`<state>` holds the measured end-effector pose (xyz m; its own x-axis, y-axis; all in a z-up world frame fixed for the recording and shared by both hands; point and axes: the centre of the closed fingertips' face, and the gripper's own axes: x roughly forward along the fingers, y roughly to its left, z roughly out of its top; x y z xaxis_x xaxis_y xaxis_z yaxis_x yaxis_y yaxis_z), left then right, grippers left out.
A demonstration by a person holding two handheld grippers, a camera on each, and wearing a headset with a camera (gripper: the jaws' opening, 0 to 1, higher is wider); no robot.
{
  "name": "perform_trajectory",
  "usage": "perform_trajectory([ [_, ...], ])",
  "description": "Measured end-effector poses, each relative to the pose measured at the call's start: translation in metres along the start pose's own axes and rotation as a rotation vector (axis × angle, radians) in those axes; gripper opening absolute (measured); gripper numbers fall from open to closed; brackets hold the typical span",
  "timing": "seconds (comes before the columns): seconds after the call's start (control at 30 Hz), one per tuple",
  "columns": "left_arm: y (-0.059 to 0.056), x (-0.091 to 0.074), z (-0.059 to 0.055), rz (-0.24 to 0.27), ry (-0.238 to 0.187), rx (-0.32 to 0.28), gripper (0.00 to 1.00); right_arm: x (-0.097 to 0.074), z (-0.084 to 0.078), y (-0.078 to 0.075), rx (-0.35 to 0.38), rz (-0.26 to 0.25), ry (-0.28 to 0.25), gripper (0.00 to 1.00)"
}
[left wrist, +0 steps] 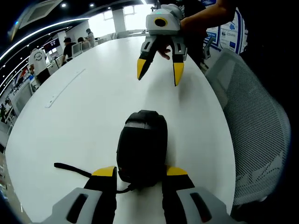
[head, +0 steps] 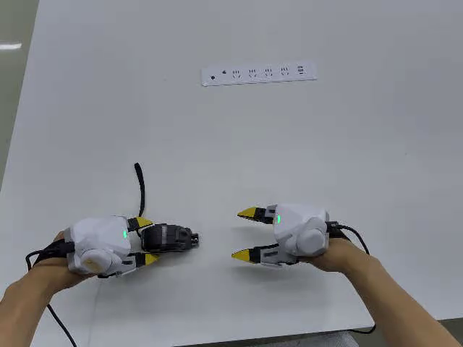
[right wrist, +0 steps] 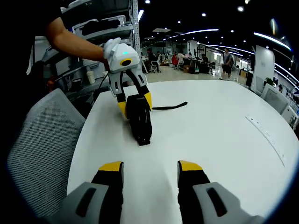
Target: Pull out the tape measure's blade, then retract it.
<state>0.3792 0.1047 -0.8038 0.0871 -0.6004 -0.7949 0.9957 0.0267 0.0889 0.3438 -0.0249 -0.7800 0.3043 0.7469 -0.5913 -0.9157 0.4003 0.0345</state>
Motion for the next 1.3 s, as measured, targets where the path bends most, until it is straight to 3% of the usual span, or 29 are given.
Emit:
perform_trajectory([
  [0.47, -0.002, 0.008, -0.001, -0.037, -0.001, -0.003, 0.31, 0.029, 0.008, 0.005, -0.026, 0.05, 0.003, 0.4],
  [0.77, -0.003, 0.008, 0.0, -0.045, -0.009, -0.04, 0.3, 0.048, 0.012, 0.011, -0.028, 0.08, -0.003, 0.36],
  [1.3, -0.003, 0.007, 0.001, -0.047, -0.038, -0.065, 0.3, 0.075, 0.008, 0.017, -0.087, 0.122, 0.029, 0.25],
])
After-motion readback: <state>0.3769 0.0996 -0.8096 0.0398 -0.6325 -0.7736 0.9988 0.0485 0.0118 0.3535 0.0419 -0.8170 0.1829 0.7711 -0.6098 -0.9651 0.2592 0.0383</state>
